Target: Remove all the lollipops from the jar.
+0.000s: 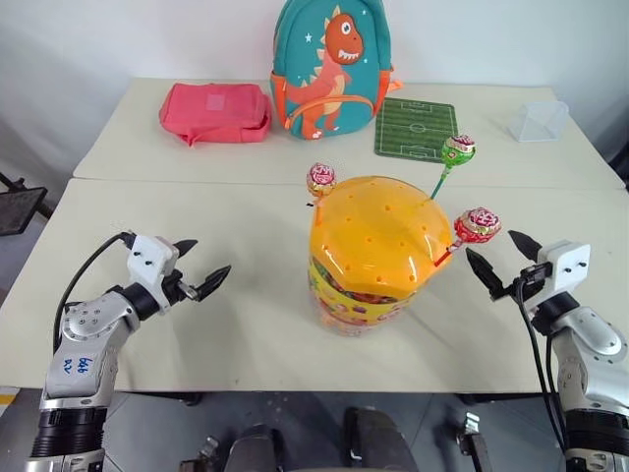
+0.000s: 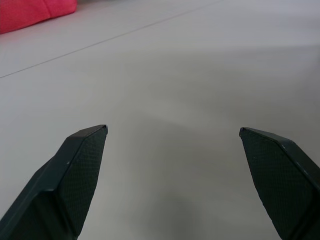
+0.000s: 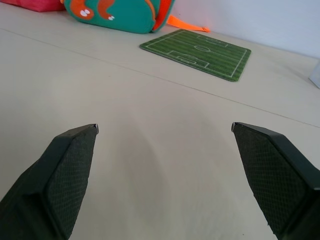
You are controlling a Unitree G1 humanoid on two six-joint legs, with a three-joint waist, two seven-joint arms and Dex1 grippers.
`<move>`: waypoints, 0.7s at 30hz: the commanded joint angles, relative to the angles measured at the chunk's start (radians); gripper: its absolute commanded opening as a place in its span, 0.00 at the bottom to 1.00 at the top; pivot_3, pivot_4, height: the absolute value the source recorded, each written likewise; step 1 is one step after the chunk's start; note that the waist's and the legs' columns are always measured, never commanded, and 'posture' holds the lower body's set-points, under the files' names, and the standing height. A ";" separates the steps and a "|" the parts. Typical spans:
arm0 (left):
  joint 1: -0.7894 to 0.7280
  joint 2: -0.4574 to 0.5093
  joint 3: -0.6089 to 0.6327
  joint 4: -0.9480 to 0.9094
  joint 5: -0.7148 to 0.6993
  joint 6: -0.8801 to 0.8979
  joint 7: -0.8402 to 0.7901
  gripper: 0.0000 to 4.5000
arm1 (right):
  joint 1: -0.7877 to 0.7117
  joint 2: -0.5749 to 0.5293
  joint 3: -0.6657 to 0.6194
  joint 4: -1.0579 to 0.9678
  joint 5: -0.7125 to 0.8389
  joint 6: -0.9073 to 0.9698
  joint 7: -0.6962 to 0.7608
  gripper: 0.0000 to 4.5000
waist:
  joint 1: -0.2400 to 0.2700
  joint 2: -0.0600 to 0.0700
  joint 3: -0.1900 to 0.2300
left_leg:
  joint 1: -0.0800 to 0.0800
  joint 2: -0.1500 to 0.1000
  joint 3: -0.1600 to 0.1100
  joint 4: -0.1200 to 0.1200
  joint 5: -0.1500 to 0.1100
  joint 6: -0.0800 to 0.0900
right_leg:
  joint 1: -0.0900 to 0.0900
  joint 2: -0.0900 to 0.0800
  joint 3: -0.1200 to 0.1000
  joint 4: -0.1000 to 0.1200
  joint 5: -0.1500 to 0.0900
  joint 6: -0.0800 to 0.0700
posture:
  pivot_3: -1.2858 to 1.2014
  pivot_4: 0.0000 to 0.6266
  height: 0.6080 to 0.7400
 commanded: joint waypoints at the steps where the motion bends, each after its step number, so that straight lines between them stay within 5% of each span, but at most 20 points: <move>1: -0.010 0.009 0.012 0.013 -0.015 -0.060 -0.054 1.00 | 0.003 -0.030 -0.032 -0.035 0.055 0.003 0.055 1.00 | 0.001 0.000 0.000 | 0.000 0.000 0.000 0.000 0.000 0.000 | 0.000 0.000 0.000 0.000 0.000 0.000 | 0.52 0.24 1.00; 4: -0.067 0.004 0.053 0.065 -0.085 -0.066 -0.104 1.00 | 0.041 -0.067 -0.070 -0.119 0.140 0.056 0.126 1.00 | 0.005 0.000 0.000 | 0.000 0.000 0.000 0.000 0.000 0.000 | 0.000 0.000 0.000 0.000 0.000 0.000 | 0.52 0.24 1.00; 11: -0.283 0.194 0.017 0.258 -0.203 0.019 -0.504 1.00 | 0.317 -0.273 -0.358 -0.375 0.440 0.351 0.302 1.00 | 0.031 0.000 0.000 | -0.002 -0.001 -0.001 0.002 -0.001 0.001 | 0.001 0.000 -0.003 -0.003 0.000 0.000 | 0.52 0.24 1.00; 15: -0.466 0.261 -0.015 0.356 -0.230 0.092 -0.661 1.00 | 0.389 -0.306 -0.535 -0.484 0.572 0.384 0.399 1.00 | 0.033 -0.001 0.000 | -0.002 -0.001 -0.001 0.003 -0.001 0.002 | 0.003 0.001 -0.003 -0.005 0.000 0.000 | 0.52 0.24 1.00; 21: -0.594 0.211 -0.061 0.379 -0.229 0.084 -0.756 1.00 | 0.465 -0.249 -0.645 -0.679 0.684 0.392 0.430 1.00 | 0.030 -0.001 0.000 | 0.000 -0.001 -0.001 0.003 -0.002 0.001 | 0.003 0.002 -0.003 -0.003 0.000 0.000 | 0.52 0.24 1.00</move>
